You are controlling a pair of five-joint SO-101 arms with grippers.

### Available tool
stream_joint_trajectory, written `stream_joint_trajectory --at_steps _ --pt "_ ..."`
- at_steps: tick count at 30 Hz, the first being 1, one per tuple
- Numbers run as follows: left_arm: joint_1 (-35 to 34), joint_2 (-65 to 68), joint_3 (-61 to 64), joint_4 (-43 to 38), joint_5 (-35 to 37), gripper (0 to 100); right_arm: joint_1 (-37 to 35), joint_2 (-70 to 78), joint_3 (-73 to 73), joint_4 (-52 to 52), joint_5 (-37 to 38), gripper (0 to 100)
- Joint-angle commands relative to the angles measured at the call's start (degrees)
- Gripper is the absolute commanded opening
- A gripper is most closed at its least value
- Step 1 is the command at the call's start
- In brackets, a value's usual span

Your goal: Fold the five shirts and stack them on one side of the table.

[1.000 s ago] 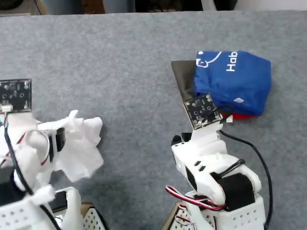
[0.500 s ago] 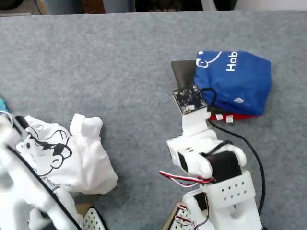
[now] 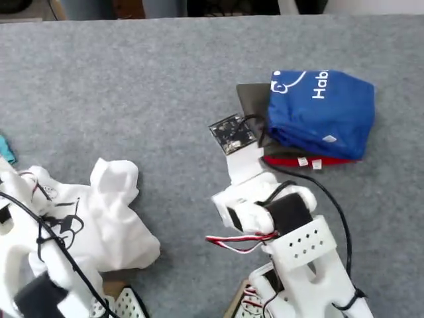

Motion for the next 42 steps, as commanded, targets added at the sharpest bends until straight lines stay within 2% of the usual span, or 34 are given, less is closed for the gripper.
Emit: stream_joint_trajectory --at_steps 1,3,5,9,13,15,16,18,21,26,30,32,36,39,42 --pt "0.84 -7.74 -12.88 9.41 -2.9 3 -0.97 0.4 -2.51 -0.97 -0.35 6.4" --pt "4.0 -12.22 -18.07 12.92 -3.87 3 -0.97 0.4 -2.51 -0.97 -0.35 6.4" --pt "10.42 -16.62 -21.85 15.56 -4.84 3 -0.97 0.4 -2.51 -1.05 -0.35 6.4" --pt "31.08 -23.38 -23.43 20.13 -5.63 3 -0.97 0.4 -2.42 -1.05 -0.35 6.4" --pt "54.29 -24.09 -15.43 22.51 -7.3 3 -0.88 0.4 -2.33 -1.05 -0.35 6.4" --pt "61.23 -24.09 -11.56 23.65 -10.9 8 -0.7 0.22 -1.8 -1.05 -0.26 6.4" --pt "62.11 -24.18 -10.68 24.18 -11.34 12 -0.62 0.13 -1.71 -1.05 -0.26 6.4" --pt "58.68 -24.53 -12.09 24.35 -8.7 19 0.09 0.13 -1.8 -1.05 -0.26 6.4" --pt "47.69 -24.18 -17.54 24.62 -6.07 20 2.37 0.13 -1.89 -1.58 -0.26 6.4" --pt "24.48 -24.53 -24.48 26.73 -0.62 26 3.87 0.48 -1.89 -2.11 -0.26 6.4" --pt "5.14 -24.18 -23.52 25.93 -1.05 26 3.69 1.36 -2.07 -5.36 0.09 7.3" --pt "-2.51 -24.18 -20.79 23.12 -2.55 26 2.9 4.62 -3.74 -5.98 1.32 12.0" --pt "-13.93 -24.18 -13.85 16.53 -5.63 26 -0.62 15.87 -12.44 -3.52 1.93 22.2" --pt "-19.12 -24.18 -8.92 13.27 -9.05 26 -5.89 25.63 -21.76 -0.53 2.02 21.8" --pt "-20.88 -24.18 -4.26 11.34 -12.04 26 -12.31 34.42 -30.2 0.0 2.11 20.5"
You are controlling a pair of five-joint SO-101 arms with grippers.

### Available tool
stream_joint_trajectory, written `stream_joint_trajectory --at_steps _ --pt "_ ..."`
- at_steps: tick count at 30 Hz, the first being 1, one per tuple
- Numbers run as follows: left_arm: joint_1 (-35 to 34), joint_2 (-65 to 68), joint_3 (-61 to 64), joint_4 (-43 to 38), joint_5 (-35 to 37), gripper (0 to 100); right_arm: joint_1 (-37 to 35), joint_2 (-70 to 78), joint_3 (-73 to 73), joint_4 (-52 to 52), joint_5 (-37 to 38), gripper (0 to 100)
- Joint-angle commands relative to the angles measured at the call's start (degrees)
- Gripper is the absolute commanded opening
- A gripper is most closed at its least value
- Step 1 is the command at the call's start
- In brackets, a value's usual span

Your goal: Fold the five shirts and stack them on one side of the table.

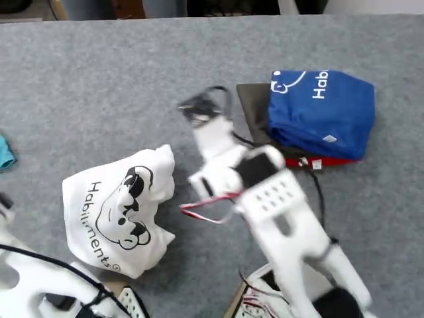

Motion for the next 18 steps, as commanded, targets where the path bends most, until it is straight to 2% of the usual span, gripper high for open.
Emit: stream_joint_trajectory --at_steps 1,6,10,12,15,18 --pt "-2.33 -0.53 4.26 -2.81 -2.9 26 -7.74 9.98 -12.0 0.62 0.44 20.4" --pt "-2.42 -0.53 8.4 -2.9 -3.78 26 -18.11 21.67 -22.11 0.88 0.44 20.5" --pt "-2.42 -0.53 9.63 -2.73 -5.54 26 -22.68 29.49 -25.36 0.62 0.44 20.4" --pt "-2.42 -0.53 9.63 -2.73 -5.98 26 -22.95 32.48 -25.36 0.62 0.44 16.9" --pt "-2.42 -0.53 9.63 -2.73 -5.98 26 -21.98 35.12 -25.36 0.53 0.44 2.0" --pt "-2.33 -0.53 9.63 -2.73 -5.98 26 -19.87 36.18 -25.45 0.44 0.44 5.1"
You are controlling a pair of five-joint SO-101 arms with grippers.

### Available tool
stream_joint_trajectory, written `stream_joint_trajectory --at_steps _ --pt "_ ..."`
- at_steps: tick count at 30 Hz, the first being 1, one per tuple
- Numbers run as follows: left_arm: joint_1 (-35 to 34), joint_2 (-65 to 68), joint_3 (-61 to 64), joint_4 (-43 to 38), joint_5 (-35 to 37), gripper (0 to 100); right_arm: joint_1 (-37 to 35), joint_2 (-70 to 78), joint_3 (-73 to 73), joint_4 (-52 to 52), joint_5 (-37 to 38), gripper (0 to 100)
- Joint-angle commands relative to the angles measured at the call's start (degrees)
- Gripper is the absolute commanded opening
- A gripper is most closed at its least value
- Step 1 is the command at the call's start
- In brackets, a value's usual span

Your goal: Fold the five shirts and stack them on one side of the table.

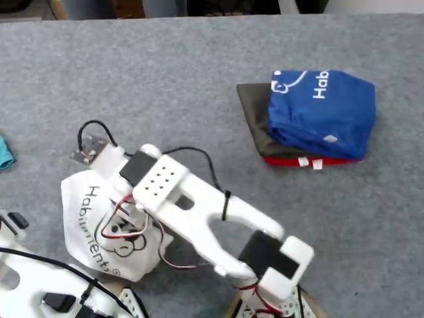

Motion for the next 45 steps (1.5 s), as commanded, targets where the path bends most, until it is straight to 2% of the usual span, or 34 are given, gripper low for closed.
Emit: stream_joint_trajectory --at_steps 1,6,13,19,23,27,29,32,35,37,39,41,45 --pt "-0.4 -0.53 -0.31 -0.62 -0.44 26 2.64 0.04 -3.12 -0.09 0.44 4.9" --pt "-0.4 -0.53 -0.57 -0.53 -0.44 26 6.77 -3.3 -9.45 2.55 0.44 1.3" --pt "-0.48 -0.53 -0.84 -0.53 -0.44 26 9.67 -10.86 -29.93 11.69 0.53 1.2" --pt "-0.48 -0.7 -0.84 -0.53 -0.44 26 14.95 -12.79 -45.93 16.97 5.36 1.2" --pt "-0.57 -0.88 -0.92 -0.53 -0.44 26 20.31 -12.7 -46.64 18.73 9.32 1.2" --pt "-0.57 -0.88 -1.1 -0.53 -0.44 26 25.93 -12.62 -36.44 19.08 17.49 1.4" --pt "-0.57 -0.53 -2.15 -0.53 -0.44 26 28.57 -12.7 -28.35 18.37 22.77 5.4" --pt "-0.31 -0.53 -4.09 -0.44 -0.44 26 33.67 -13.14 -19.38 14.95 26.02 21.7" --pt "0.13 -0.53 -6.02 0.09 -0.44 26 37.63 -13.14 -17.45 11.69 28.4 37.4" --pt "2.59 -0.53 -7.34 1.23 -0.44 26 38.95 -13.14 -18.15 11.78 28.13 42.0" --pt "6.29 -0.53 -8.66 2.81 -0.09 26 40.09 -13.14 -19.03 12.04 28.13 41.0" --pt "11.74 -0.53 -10.33 4.22 1.32 26 40.44 -13.14 -20.26 13.89 28.13 37.7" --pt "24.66 0.88 -13.85 3.96 10.64 26 39.91 -13.14 -21.14 18.46 25.76 26.7"
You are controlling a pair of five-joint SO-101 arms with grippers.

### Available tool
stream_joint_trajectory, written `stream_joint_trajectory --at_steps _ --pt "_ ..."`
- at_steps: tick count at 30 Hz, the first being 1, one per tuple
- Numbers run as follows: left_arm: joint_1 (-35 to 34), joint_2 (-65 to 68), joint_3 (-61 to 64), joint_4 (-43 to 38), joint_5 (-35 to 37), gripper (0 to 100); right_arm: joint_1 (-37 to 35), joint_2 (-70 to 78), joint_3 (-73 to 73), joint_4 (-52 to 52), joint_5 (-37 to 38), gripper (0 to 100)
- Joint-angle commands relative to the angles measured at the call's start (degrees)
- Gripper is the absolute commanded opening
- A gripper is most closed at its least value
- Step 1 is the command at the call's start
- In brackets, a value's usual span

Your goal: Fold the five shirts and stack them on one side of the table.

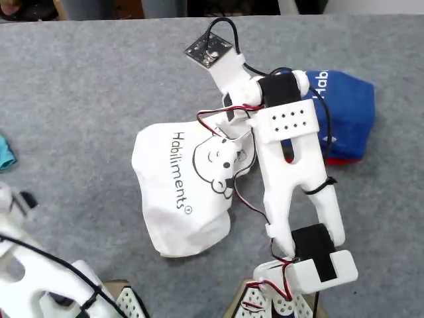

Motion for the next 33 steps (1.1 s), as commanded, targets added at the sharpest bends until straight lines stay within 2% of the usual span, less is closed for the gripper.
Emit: stream_joint_trajectory --at_steps 1,4,6,9,12,14,16,20,25,26,28,30,33 --pt "13.76 1.93 -6.2 0.53 7.65 26 -0.26 -2.24 -2.59 2.55 -3.6 23.5" --pt "25.36 9.23 -9.27 -2.02 12.13 26 -1.32 -1.89 -0.48 2.55 -10.37 14.7" --pt "30.81 16.44 -10.95 -5.19 14.42 26 -2.46 -1.89 1.36 2.29 -14.68 13.1" --pt "35.74 29.19 -15.34 -9.67 17.23 26 -4.92 -1.71 6.11 1.49 -23.12 23.9" --pt "38.99 42.9 -22.55 -13.36 22.24 26 -8.44 -1.98 12.88 -2.64 -24.97 39.4" --pt "40.84 51.16 -29.23 -13.54 25.05 26 -10.81 -1.8 16.66 -6.24 -25.49 43.3" --pt "42.68 59.08 -36.62 -11.34 26.11 26 -13.01 -1.71 20.7 -11.69 -26.29 42.9" --pt "45.41 71.56 -48.4 -3.96 25.76 25 -15.3 -1.71 30.99 -25.23 -31.12 33.2" --pt "45.85 80.0 -56.66 2.37 20.57 2 -15.12 -1.71 43.03 -42.11 -33.58 3.7" --pt "45.67 80.7 -57.1 3.43 20.04 4 -15.12 -1.8 44.35 -44.22 -33.58 0.5" --pt "45.05 80.97 -57.01 4.4 19.43 2 -15.21 -1.8 45.49 -45.45 -33.58 4.2" --pt "43.38 80.79 -57.36 5.63 19.43 3 -15.47 -2.24 45.49 -44.75 -33.49 0.9" --pt "39.96 77.89 -56.84 7.3 19.43 3 -16.0 -2.24 44.62 -41.58 -33.49 1.2"
